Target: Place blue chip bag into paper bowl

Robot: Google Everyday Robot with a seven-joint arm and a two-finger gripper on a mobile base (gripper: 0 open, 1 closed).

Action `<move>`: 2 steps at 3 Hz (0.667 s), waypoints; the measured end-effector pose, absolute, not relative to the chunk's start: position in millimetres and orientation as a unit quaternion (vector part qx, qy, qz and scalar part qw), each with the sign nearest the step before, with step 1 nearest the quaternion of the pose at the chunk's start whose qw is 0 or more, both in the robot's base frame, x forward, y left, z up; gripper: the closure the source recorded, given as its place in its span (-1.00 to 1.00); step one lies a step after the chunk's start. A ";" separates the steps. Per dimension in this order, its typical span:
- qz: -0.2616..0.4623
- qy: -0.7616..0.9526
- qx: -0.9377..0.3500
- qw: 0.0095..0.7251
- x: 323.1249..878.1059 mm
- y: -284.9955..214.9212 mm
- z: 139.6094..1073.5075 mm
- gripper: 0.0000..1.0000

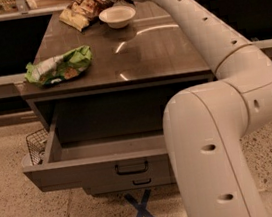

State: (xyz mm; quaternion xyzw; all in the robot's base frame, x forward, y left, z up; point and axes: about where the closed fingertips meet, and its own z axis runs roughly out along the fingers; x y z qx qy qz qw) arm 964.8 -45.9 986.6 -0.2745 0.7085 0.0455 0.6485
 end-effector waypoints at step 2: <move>0.029 0.716 -0.267 0.645 989.6 -44.9 975.7 -0.27</move>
Offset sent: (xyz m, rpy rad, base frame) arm 0.0709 -0.0106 -0.0010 -0.0199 0.0235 -0.0594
